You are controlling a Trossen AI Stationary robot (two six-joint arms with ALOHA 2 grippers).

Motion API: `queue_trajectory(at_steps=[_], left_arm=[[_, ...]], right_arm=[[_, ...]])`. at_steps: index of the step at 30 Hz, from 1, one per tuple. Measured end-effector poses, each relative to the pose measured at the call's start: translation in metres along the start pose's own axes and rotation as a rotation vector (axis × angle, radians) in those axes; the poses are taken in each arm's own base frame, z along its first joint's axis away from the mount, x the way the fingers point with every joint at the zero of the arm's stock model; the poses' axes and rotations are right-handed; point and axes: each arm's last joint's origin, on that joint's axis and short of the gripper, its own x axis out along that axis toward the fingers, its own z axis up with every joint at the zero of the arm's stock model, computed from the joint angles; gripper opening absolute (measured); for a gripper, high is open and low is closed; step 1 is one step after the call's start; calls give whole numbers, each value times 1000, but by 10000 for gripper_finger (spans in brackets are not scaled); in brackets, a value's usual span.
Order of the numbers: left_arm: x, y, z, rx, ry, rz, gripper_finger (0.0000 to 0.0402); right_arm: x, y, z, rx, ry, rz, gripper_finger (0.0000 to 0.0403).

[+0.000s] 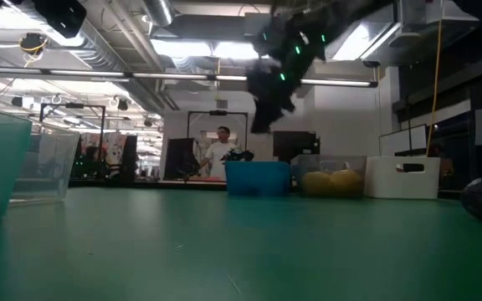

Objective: Sort produce into baskets
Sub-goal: Put the green chili paper into the blue bin, then put the violet eggplant into the bottom black bin

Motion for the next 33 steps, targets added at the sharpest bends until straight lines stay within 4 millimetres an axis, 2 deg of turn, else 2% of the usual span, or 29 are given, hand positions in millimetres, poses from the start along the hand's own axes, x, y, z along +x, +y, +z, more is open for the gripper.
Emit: queue_trajectory(at_steps=[4,9,12,15,24,27,30,33], left_arm=[[0,1,0,1,-4,20,237],[0,1,0,17,-10,40,237],[0,2,0,30,-13,53,237],[0,2,1,48,-15,65,237],[0,3,1,13,-21,81,237],[0,3,1,-7,-21,84,237],[0,4,-1,-30,-7,111,237],[0,5,-5,-35,29,137,237]], right_arm=[[21,-37,-19,126,-33,41,64],[34,-52,-44,215,24,52,65],[37,-49,-52,189,47,65,67],[37,-42,-50,154,37,123,89],[33,-29,-35,98,-37,107,228],[17,-25,-25,86,-44,162,248],[-18,-16,-10,42,-54,243,251],[-54,-5,-10,5,13,288,252]])
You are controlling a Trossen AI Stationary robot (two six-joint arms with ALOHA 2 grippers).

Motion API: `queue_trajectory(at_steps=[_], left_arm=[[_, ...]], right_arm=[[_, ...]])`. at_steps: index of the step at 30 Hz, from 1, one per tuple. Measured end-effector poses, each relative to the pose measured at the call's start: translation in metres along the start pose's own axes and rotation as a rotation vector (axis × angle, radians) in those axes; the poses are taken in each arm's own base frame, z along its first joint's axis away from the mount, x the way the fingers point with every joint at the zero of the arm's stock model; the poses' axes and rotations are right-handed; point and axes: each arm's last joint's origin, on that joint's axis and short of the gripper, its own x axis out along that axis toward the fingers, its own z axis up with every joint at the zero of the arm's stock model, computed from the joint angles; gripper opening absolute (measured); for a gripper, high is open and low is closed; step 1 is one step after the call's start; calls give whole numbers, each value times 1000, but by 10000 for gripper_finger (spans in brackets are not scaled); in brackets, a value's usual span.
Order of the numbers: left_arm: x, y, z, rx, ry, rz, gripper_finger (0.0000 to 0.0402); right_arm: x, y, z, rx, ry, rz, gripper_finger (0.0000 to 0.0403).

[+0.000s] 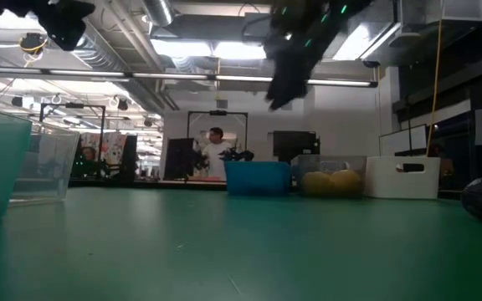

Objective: Sort produce into baskets
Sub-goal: Put the violet eggplant into the bottom black bin

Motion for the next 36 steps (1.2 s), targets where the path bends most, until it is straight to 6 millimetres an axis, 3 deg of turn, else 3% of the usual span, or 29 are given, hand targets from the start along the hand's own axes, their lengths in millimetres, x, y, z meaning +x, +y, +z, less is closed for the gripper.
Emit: queue_trajectory(at_steps=[6,10,13,18,23,28,36], left_arm=[[0,1,-3,3,35,12,237],[0,1,-4,3,36,12,237],[0,1,-3,7,36,12,237],[0,1,-4,7,36,12,237],[0,1,-3,8,36,12,237],[0,1,-4,12,37,13,237],[0,1,-4,13,35,22,237]], right_arm=[[-74,48,-19,-3,55,14,252],[-108,77,-50,16,67,-90,252],[-122,96,-82,37,78,-151,252],[-120,122,-130,86,128,-124,252],[-97,149,-166,53,267,-74,252],[-78,175,-193,25,423,-40,252],[-64,211,-225,-135,642,-38,252]])
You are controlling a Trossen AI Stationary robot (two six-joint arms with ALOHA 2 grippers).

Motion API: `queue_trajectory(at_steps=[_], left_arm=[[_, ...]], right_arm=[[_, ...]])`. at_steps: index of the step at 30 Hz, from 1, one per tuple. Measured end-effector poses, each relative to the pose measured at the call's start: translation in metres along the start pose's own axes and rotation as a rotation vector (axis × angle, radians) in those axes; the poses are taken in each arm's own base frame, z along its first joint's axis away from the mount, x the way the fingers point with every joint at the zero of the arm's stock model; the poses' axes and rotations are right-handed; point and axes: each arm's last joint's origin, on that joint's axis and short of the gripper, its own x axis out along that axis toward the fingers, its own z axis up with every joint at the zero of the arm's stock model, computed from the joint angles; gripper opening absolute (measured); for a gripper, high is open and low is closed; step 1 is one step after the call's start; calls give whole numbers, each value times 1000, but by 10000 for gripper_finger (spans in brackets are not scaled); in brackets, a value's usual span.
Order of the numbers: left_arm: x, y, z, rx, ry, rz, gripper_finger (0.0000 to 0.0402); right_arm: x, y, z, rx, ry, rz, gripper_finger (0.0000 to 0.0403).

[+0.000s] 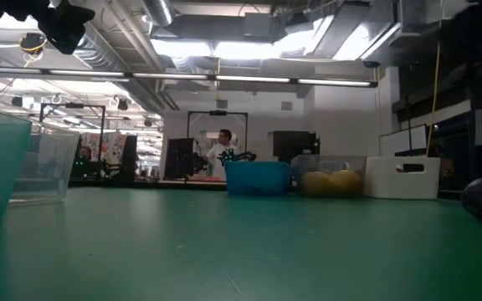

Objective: Sort produce into baskets
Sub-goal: Put the violet eggplant into the bottom black bin

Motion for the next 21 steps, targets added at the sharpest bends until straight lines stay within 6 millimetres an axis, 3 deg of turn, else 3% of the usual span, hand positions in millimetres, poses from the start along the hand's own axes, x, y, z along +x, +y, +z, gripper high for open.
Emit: queue_trajectory(at_steps=[9,21], left_arm=[[0,1,0,9,-5,20,237],[0,1,0,26,-5,20,237]], right_arm=[[26,30,-2,-236,44,-65,253],[38,39,6,-249,34,-33,253]])
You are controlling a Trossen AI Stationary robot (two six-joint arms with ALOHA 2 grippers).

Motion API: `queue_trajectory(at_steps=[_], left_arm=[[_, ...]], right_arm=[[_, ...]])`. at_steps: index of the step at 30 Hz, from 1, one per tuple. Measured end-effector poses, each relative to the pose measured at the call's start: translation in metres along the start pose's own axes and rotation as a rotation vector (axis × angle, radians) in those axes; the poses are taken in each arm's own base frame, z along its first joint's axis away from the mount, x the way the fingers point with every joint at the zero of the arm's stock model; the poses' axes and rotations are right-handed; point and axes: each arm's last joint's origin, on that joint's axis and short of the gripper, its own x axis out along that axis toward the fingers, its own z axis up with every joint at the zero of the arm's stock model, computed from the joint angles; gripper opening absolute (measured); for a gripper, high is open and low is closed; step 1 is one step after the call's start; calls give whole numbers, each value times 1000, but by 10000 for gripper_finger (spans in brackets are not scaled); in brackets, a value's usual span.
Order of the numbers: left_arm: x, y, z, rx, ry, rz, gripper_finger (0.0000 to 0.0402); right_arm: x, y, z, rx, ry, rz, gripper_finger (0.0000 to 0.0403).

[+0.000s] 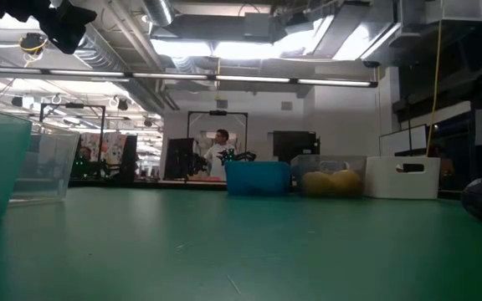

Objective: Sort produce into baskets
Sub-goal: Put the violet eggplant into the bottom black bin

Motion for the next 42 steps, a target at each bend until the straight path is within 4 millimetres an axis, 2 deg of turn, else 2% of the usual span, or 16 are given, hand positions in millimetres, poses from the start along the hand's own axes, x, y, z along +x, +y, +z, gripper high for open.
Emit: queue_trajectory(at_steps=[7,13,21,24,30,35,38,42], left_arm=[[0,0,0,17,0,0,237],[0,0,0,21,0,0,237],[0,0,0,22,0,0,237],[0,0,0,25,0,0,237],[0,0,0,26,0,0,237],[0,0,0,25,0,0,237],[0,0,0,25,0,0,237],[0,0,0,25,0,0,237]], right_arm=[[1,0,0,-26,3,6,253],[13,-2,-5,-25,17,20,253],[15,-2,-5,-28,18,20,253],[22,-1,-4,-29,29,18,254],[47,4,2,-15,66,33,298],[57,5,3,41,127,29,330],[56,6,4,90,131,31,317],[48,8,8,107,120,5,262]])
